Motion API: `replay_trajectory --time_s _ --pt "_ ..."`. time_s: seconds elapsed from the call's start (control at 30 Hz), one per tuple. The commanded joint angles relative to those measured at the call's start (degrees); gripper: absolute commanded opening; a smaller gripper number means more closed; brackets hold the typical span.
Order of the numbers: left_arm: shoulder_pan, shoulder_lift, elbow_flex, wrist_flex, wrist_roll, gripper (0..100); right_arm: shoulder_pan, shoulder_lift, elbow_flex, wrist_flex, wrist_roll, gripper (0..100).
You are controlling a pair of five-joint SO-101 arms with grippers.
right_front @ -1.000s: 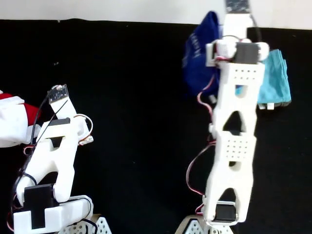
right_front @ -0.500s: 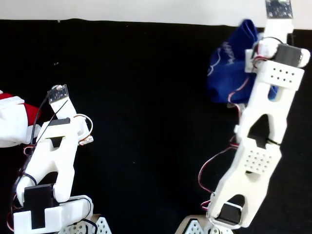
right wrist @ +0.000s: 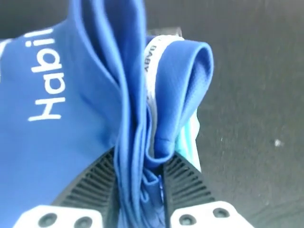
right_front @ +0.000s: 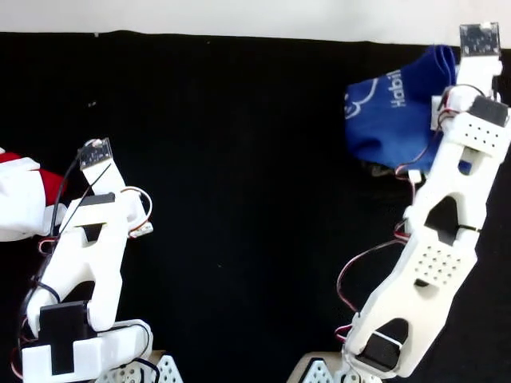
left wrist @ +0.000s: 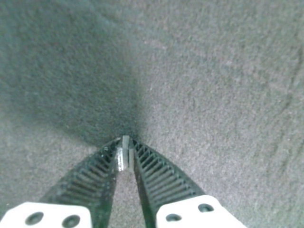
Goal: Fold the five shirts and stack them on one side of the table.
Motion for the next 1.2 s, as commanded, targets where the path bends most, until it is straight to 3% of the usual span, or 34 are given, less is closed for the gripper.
replay_trajectory --time_s 0.0,0.13,0.2,0.4,0.83,0.97,1.07,1.17 --pt "-0.2 0.1 0.0 -1.0 0.5 1 1.7 0.7 -5.4 0.7 0.8 5.0" --pt "-0.2 0.1 0.0 -1.0 0.5 1 1.1 1.1 -8.7 5.4 0.5 29.0" --pt "-0.2 0.1 0.0 -1.0 0.5 1 0.4 0.6 -10.4 7.4 0.5 34.8" --pt "-0.2 0.1 0.0 -1.0 0.5 1 -0.8 -1.4 -21.6 13.1 0.4 28.8" --pt "-0.2 0.1 0.0 -1.0 0.4 1 -9.9 -7.7 -37.8 37.1 -0.6 28.6" --pt "-0.2 0.0 0.0 -0.8 0.5 1 -11.9 -12.4 -33.5 37.1 -8.2 28.6" --pt "-0.7 -0.6 -0.8 0.0 0.4 1 -15.0 -19.8 -23.6 37.2 -9.1 28.6" --pt "-3.6 -3.1 -5.5 9.3 0.4 1 -19.1 -31.0 -8.2 37.2 -9.1 28.6"
